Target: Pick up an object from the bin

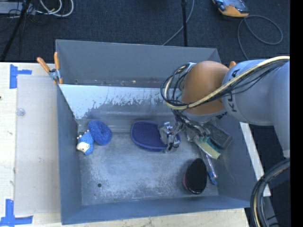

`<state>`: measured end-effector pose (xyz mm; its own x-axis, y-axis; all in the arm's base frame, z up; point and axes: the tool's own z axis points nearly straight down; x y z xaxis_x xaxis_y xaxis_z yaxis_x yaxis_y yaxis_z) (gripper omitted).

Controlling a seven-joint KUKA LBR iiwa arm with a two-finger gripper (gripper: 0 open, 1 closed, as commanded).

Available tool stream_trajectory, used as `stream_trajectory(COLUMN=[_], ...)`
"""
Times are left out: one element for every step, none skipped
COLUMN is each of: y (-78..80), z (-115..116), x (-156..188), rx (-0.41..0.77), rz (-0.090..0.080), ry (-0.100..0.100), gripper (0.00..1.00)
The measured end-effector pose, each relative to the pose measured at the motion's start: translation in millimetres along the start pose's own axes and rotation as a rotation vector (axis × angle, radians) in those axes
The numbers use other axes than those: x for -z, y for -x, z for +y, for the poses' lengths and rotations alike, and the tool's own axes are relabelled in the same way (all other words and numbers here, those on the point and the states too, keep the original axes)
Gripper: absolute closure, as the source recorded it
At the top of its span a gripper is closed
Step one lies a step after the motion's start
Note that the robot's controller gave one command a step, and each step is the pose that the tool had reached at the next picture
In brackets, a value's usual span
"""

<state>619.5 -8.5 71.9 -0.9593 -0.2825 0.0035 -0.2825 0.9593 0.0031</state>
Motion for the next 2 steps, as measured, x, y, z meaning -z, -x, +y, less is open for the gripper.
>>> stream_trajectory(y=[1.2, -5.5], z=[2, -6], x=[43, 109], rx=[0.022, 0.021], rz=[0.002, -0.001], ry=[0.001, 0.001], gripper=[1.0, 1.0])
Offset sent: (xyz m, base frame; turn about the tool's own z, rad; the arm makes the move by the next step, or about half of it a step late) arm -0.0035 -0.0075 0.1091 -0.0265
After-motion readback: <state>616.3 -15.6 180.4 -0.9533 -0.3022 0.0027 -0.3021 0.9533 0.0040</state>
